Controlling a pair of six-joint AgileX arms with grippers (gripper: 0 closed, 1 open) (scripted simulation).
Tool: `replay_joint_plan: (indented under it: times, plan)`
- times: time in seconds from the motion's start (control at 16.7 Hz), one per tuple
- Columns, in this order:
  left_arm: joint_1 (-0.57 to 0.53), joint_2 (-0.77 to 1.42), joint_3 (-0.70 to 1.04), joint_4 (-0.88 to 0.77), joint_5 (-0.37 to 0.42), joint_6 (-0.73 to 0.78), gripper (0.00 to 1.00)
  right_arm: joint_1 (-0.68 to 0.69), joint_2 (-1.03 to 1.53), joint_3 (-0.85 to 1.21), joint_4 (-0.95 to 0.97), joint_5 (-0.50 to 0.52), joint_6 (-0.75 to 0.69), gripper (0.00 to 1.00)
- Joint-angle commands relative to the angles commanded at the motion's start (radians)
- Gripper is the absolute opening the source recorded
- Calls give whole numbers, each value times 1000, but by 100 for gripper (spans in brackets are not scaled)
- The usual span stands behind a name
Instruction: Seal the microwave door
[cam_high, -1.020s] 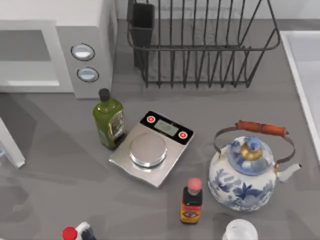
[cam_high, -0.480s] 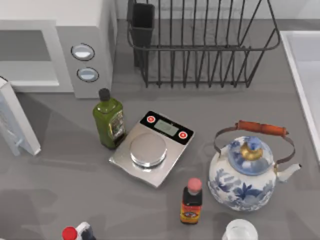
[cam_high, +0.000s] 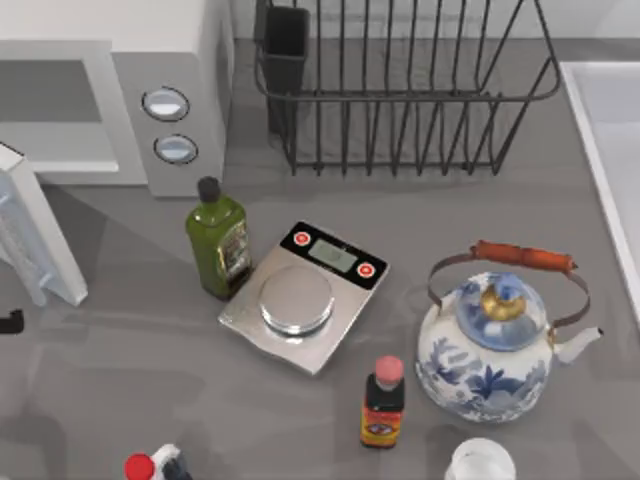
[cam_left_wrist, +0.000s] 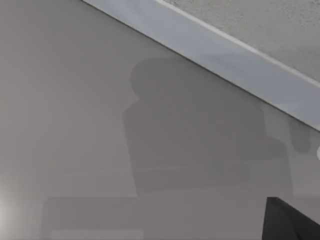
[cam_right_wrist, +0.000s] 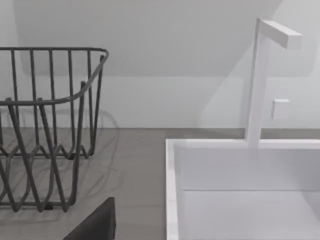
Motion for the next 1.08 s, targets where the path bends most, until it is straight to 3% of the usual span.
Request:
replay_joint_plan:
  times: [0.3, 0.72, 1.08]
  plan:
    - [-172, -79, -48, 8, -125, -141, 0, 0, 0, 0, 0, 0, 0, 100]
    - [-175, -37, -15, 28, -126, -145, 0, 0, 0, 0, 0, 0, 0, 100]
    - [-197, 280, 158, 144, -139, -157, 0, 0, 0, 0, 0, 0, 0, 100]
